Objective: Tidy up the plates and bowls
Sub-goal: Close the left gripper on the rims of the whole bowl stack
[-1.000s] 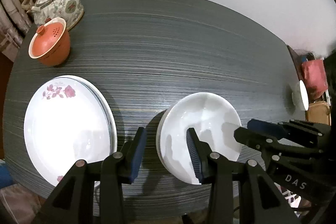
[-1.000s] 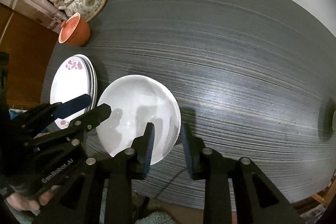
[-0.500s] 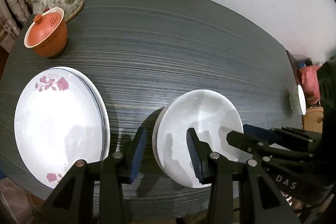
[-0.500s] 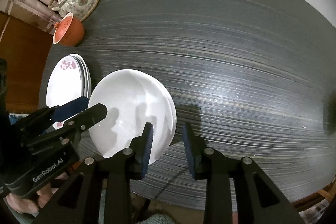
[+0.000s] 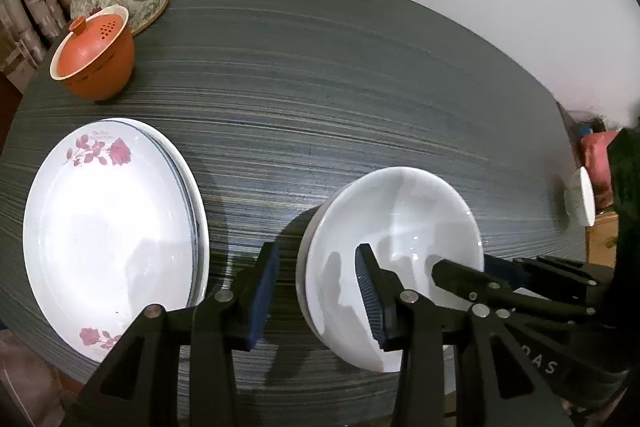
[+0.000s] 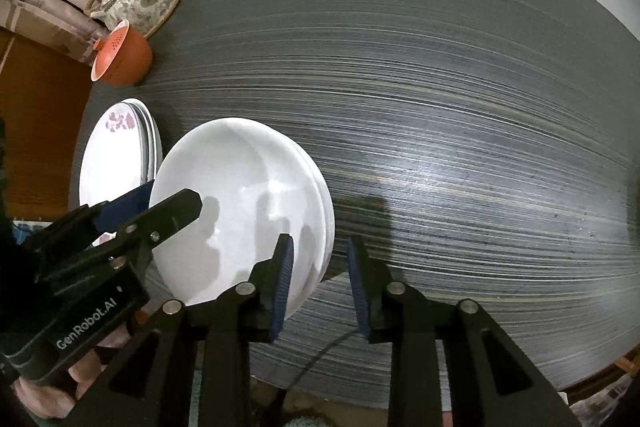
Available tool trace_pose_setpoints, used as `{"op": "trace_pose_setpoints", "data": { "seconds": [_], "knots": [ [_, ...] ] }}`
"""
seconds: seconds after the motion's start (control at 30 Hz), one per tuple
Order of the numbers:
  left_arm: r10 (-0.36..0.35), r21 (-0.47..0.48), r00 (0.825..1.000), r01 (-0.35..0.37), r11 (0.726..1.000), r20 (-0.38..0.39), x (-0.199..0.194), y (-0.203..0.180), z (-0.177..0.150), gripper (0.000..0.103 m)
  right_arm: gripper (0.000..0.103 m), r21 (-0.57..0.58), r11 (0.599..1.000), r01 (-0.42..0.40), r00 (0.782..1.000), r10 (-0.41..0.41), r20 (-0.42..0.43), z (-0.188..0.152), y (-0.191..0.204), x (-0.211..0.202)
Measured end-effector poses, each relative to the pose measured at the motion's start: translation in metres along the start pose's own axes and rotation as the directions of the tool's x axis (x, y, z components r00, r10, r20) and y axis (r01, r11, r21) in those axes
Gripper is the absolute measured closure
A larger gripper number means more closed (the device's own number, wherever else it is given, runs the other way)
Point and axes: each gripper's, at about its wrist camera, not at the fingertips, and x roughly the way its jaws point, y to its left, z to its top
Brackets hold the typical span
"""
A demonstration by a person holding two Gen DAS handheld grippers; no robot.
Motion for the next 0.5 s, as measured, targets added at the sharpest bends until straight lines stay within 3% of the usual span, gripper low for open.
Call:
{"op": "trace_pose_setpoints", "data": {
  "seconds": [0.33,0.5],
  "knots": [
    [0.015,0.003,1.0,-0.015,1.0,0.001,0.007,0.003,0.0,0.063,0.087,-0.009,1.0,0.006,1.0,-0.006,-0.009,0.0,0.006,0.008],
    [-0.013,-0.009,1.0,0.013,1.0,-0.02,0.016,0.005,0.001,0.081,0.087,-0.015,1.0,0.003,1.0,-0.003,-0.016,0.0,0.006,0.009]
  ]
}}
